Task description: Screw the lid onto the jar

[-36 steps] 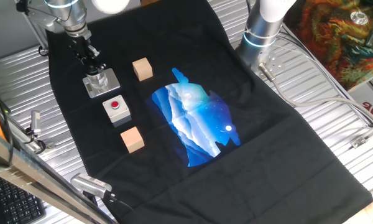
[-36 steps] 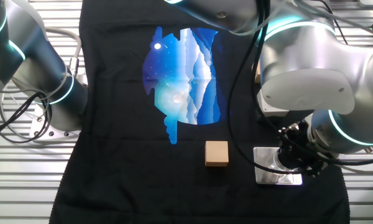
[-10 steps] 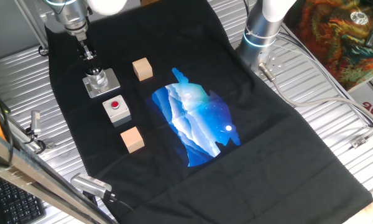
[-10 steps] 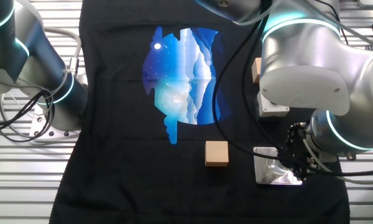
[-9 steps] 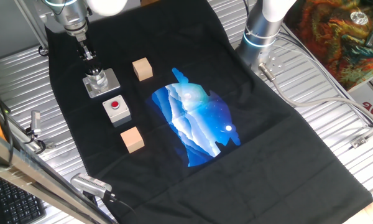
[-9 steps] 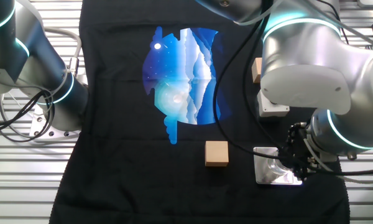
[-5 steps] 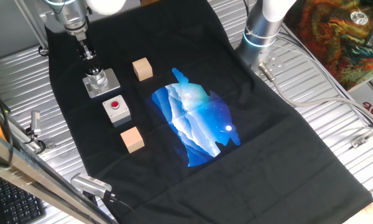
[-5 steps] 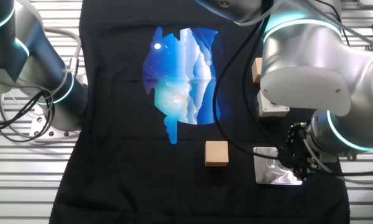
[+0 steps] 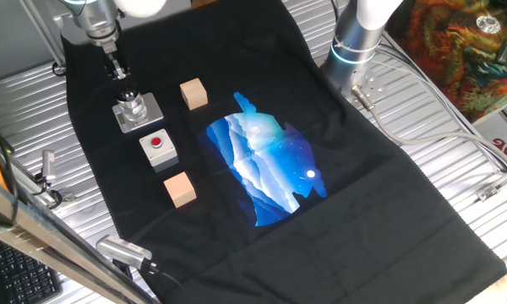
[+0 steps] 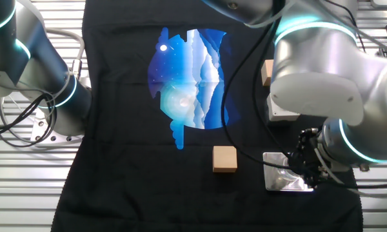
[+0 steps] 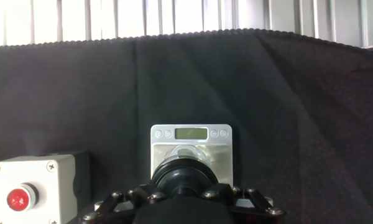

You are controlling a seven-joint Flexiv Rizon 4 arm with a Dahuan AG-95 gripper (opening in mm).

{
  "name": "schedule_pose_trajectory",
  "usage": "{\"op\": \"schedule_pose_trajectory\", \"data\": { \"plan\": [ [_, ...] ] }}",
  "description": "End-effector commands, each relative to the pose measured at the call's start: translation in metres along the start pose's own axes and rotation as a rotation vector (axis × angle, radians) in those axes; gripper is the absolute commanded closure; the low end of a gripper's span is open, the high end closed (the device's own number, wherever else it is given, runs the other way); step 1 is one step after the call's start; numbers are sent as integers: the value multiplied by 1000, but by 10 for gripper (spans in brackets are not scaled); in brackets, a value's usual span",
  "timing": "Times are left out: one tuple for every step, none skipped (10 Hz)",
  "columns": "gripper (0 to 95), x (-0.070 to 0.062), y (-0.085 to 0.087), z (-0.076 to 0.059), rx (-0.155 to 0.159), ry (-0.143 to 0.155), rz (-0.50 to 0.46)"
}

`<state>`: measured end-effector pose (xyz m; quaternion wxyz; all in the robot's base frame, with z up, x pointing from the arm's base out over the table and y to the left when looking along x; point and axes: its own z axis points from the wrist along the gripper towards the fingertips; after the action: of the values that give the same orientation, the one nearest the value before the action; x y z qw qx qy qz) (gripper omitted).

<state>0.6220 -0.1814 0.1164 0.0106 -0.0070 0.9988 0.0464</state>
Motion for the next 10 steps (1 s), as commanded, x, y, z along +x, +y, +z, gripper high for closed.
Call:
{"op": "schedule_pose_trajectory", "data": {
  "plan": [
    [380,1,1,1,44,7,-21],
    [380,1,1,2,39,8,-22],
    [380,1,1,2,19,6,-19],
    [190,1,1,2,4,1,-16],
    [190,1,1,2,5,0,-16],
    [190,1,1,3,4,0,-17],
    [190,1,1,3,1,0,-18],
    [190,1,1,3,1,0,-20],
    [190,1,1,3,1,1,-24],
    [190,1,1,3,1,4,-29]
  ]
}}
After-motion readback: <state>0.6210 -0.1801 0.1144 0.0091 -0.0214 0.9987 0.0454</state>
